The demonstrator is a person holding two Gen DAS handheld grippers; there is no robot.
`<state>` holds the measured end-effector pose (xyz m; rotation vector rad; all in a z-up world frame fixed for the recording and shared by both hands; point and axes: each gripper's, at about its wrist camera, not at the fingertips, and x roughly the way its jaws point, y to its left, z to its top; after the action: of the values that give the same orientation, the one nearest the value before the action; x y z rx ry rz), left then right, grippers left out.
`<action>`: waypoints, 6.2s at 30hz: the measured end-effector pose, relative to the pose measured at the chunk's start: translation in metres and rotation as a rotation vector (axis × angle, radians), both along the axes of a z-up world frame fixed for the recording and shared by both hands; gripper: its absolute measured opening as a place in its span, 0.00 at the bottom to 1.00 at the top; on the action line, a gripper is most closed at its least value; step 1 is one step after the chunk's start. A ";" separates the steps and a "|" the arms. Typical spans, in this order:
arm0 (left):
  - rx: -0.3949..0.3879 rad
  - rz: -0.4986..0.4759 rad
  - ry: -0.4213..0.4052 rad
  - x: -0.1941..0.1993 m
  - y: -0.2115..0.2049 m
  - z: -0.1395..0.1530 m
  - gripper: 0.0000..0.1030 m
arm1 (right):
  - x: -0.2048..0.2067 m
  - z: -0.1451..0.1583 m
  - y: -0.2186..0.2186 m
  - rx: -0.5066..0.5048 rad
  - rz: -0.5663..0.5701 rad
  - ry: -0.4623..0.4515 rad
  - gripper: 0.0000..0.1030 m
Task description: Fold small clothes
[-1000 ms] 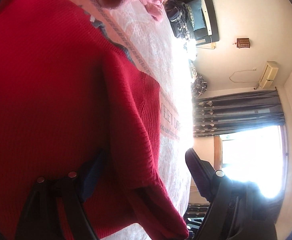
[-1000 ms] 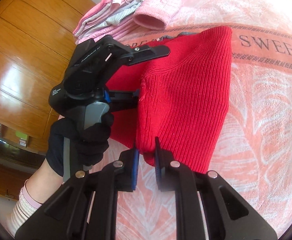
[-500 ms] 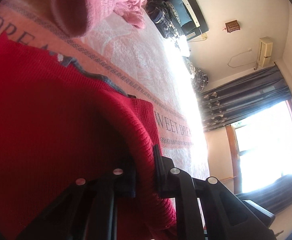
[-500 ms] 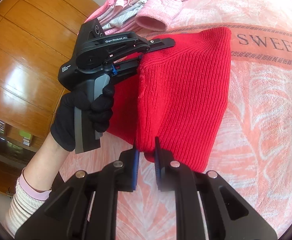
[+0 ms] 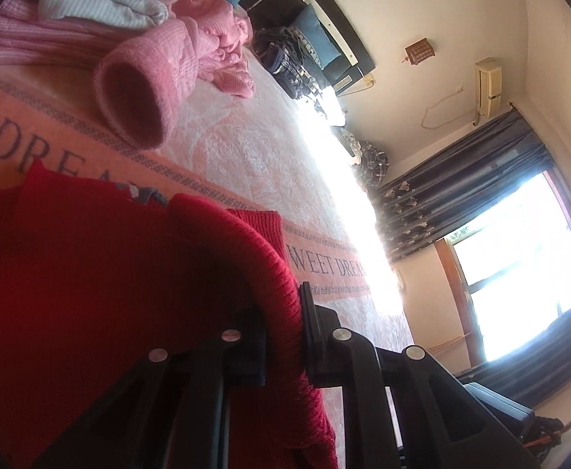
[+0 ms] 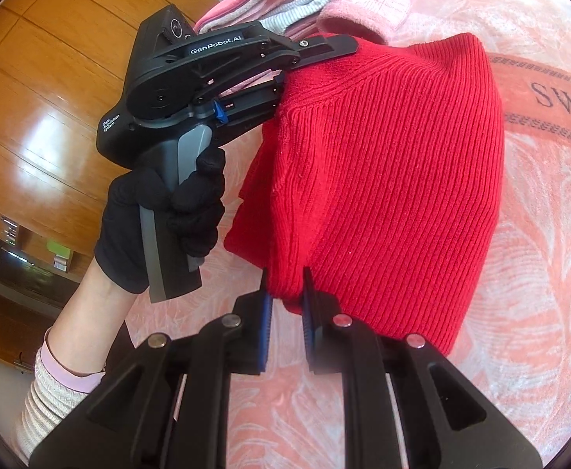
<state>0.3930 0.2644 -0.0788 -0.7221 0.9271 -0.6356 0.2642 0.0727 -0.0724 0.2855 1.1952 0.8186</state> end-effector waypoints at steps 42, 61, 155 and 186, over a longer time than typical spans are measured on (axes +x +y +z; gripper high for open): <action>0.126 0.175 0.069 -0.033 0.140 -0.062 0.35 | 0.014 -0.026 0.088 -0.030 0.068 -0.013 0.49; 0.155 0.239 0.109 -0.119 0.148 -0.037 0.36 | 0.015 -0.036 0.029 -0.111 -0.012 0.005 0.57; -0.018 0.046 0.185 -0.060 0.116 -0.084 0.37 | 0.080 -0.074 -0.011 0.233 -0.161 0.142 0.35; 0.030 -0.255 0.198 -0.173 -0.030 -0.087 0.40 | -0.081 -0.083 -0.156 0.075 -0.120 0.181 0.49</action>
<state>0.2202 0.2343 -0.1661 -0.6534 1.2214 -0.7820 0.1830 -0.0831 -0.1556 0.4966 1.3040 0.7459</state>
